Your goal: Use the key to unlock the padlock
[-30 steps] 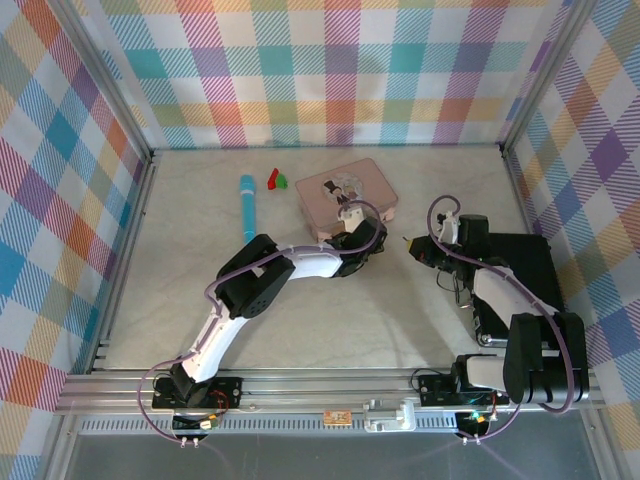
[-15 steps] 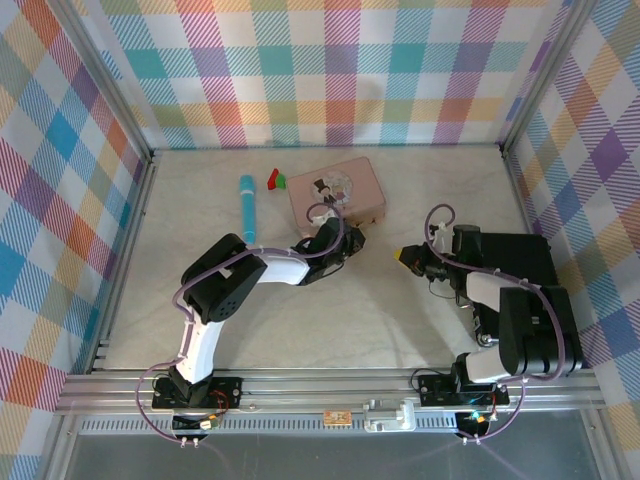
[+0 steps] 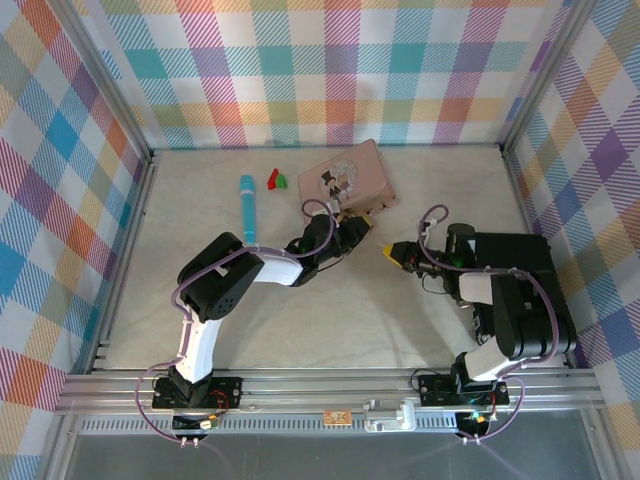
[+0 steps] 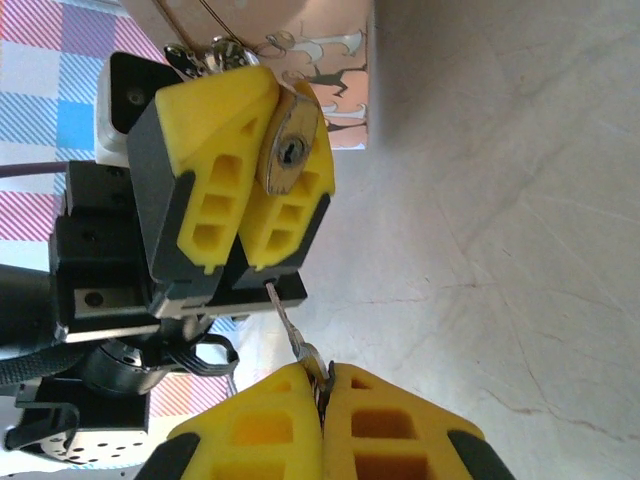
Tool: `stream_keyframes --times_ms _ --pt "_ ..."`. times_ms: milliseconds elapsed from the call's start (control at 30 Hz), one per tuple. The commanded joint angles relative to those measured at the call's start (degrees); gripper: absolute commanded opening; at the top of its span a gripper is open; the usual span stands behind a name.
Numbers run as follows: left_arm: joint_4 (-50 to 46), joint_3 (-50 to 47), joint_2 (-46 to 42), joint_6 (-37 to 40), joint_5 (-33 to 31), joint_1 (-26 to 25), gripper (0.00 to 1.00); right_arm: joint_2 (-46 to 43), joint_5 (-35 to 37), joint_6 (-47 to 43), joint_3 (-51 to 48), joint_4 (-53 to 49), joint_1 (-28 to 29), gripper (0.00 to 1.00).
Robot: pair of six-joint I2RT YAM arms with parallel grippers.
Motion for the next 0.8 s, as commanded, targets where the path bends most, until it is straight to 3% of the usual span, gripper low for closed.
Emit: stream_keyframes --times_ms 0,767 --pt "8.7 0.0 -2.1 -1.5 2.6 0.4 0.00 1.6 -2.3 1.1 2.8 4.9 0.2 0.00" --pt "7.3 -1.6 -3.6 0.8 2.3 0.4 0.00 7.9 -0.4 3.1 6.0 6.6 2.4 0.00"
